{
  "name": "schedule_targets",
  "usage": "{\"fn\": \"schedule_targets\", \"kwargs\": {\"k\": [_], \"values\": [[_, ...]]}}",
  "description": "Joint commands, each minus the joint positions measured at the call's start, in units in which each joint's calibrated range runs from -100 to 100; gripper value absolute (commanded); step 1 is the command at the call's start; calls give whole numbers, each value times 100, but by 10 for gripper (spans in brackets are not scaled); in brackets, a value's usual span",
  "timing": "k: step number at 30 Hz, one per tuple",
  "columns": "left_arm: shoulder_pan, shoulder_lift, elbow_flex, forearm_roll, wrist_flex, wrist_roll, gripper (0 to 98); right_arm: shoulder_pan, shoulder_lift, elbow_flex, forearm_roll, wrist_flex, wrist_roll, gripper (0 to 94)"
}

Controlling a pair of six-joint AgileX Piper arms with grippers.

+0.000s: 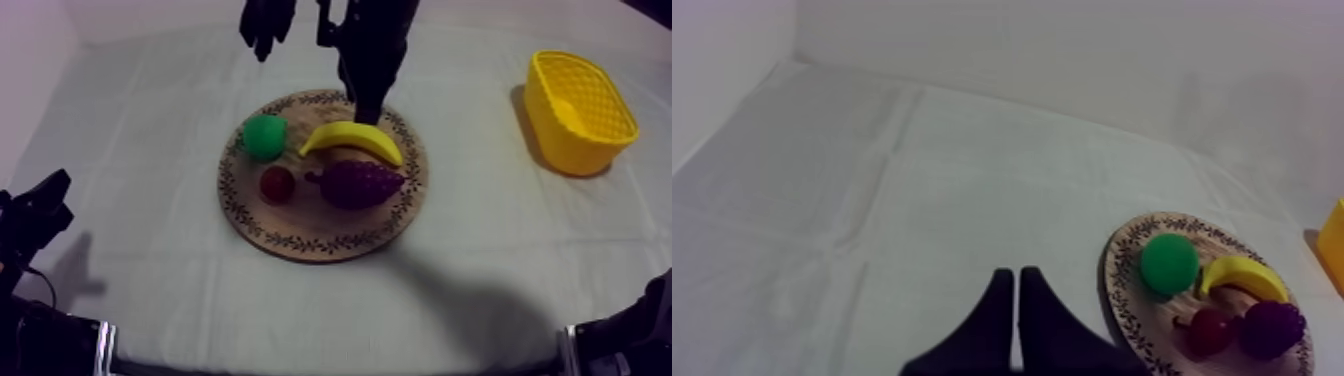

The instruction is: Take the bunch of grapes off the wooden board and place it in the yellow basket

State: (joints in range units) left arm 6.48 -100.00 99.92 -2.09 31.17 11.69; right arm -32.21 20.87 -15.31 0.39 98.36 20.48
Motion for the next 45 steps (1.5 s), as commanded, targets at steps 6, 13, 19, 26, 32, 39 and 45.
{"fn": "schedule_targets", "kwargs": {"k": [6, 13, 19, 26, 32, 39, 45], "values": [[0, 0, -3, -3, -5, 0, 1, 15, 4, 12, 129, -80, -31, 838], [0, 0, -3, -3, -5, 0, 1, -9, -123, 428, 151, -351, 23, 926], [0, 0, -3, -3, -5, 0, 1, 52, -176, 801, -15, -451, 277, 933], [0, 0, -3, -3, -5, 0, 1, 92, -48, 1334, -169, -764, 521, 926], [0, 0, -3, -3, -5, 0, 1, 97, 201, 1701, -337, -1110, 603, 915], [0, 0, -3, -3, -5, 0, 1, 36, 553, 1951, -425, -1573, 554, 879], [0, 0, -3, -3, -5, 0, 1, -10, 967, 1752, -449, -1756, 499, 868]]}}
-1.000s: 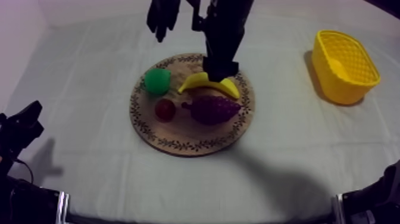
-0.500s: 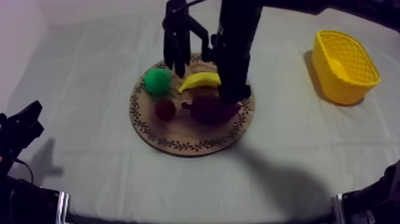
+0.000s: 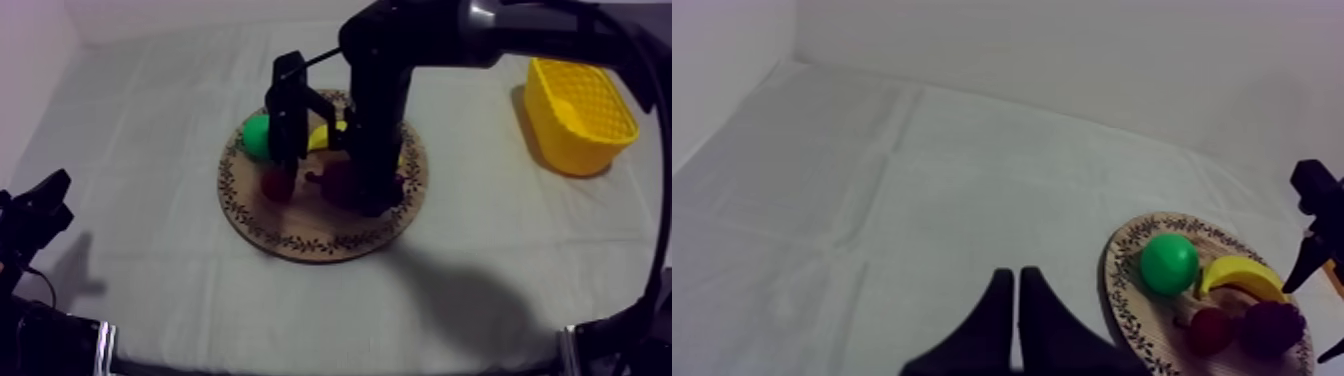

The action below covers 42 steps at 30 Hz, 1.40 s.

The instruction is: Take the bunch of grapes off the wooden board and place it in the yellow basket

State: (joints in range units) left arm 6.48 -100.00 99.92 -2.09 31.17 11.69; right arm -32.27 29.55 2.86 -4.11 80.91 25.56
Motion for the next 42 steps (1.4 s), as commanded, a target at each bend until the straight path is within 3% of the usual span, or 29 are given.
{"fn": "schedule_targets", "kwargs": {"k": [1, 13, 21, 24, 31, 42], "values": [[0, 0, -3, -3, -5, 0, 1, -4, 179, -129, -4, -16, -13, 865], [0, 0, -3, -3, -5, 0, 1, 131, 1086, -977, 21, 21, -55, 798], [0, 0, -3, -3, -5, 0, 1, 176, 1263, -1015, -19, -4, 93, 378], [0, 0, -3, -3, -5, 0, 1, 178, 1211, -960, -49, -3, 141, 299], [0, 0, -3, -3, -5, 0, 1, 234, 426, -679, -49, -137, 83, 275], [0, 0, -3, -3, -5, 0, 1, 730, -1467, -132, 258, -680, -241, 277]]}}
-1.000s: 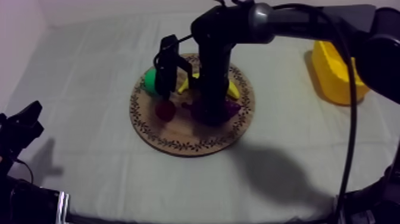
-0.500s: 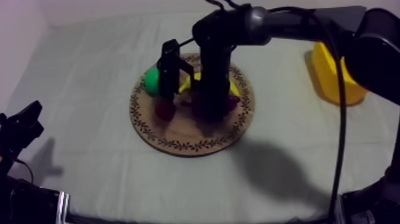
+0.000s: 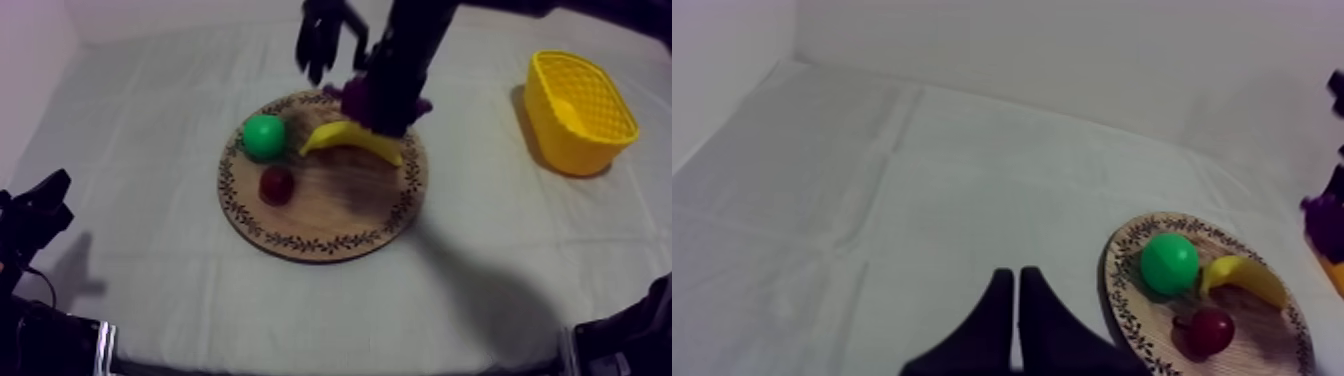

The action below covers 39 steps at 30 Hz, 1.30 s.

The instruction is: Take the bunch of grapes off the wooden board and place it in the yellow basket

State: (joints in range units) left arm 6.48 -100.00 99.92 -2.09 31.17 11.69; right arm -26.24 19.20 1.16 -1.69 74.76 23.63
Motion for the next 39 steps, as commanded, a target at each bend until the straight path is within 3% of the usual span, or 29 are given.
{"fn": "schedule_targets", "kwargs": {"k": [1, 15, 29, 39], "values": [[0, 0, -3, -3, -5, 0, 1, 196, -555, 67, 31, -106, -80, 277], [0, 0, -3, -3, -5, 0, 1, 1207, -1628, 348, 102, -647, -497, 270], [0, 0, -3, -3, -5, 0, 1, 2361, -1950, 871, 218, -1789, -1295, 279], [0, 0, -3, -3, -5, 0, 1, 3115, -1763, 1135, 269, -2052, -1736, 272]]}}
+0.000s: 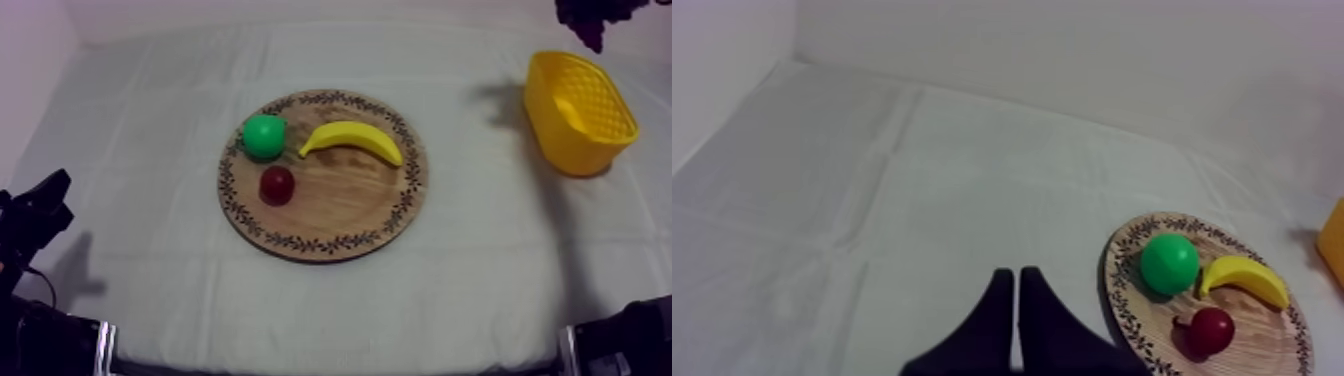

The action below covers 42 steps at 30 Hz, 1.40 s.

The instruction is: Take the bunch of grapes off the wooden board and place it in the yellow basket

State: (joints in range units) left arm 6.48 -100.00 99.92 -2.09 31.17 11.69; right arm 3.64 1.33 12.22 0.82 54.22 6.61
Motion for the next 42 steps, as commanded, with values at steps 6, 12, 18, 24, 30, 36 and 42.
{"fn": "schedule_targets", "kwargs": {"k": [6, 12, 18, 24, 30, 36, 42], "values": [[0, 0, -3, -3, -5, 0, 1, 381, 278, 185, 38, 204, -12, 262], [0, 0, -3, -3, -5, 0, 1, 514, 762, 210, -59, 594, 173, 276], [0, 0, -3, -3, -5, 0, 1, 561, 1364, -27, -115, 815, 294, 310], [0, 0, -3, -3, -5, 0, 1, 558, 1942, -367, -176, 965, 436, 427], [0, 0, -3, -3, -5, 0, 1, 600, 2322, -561, -259, 936, 568, 673], [0, 0, -3, -3, -5, 0, 1, 569, 2440, -657, -263, 766, 630, 738], [0, 0, -3, -3, -5, 0, 1, 559, 2115, -427, -235, 391, 630, 712]]}}
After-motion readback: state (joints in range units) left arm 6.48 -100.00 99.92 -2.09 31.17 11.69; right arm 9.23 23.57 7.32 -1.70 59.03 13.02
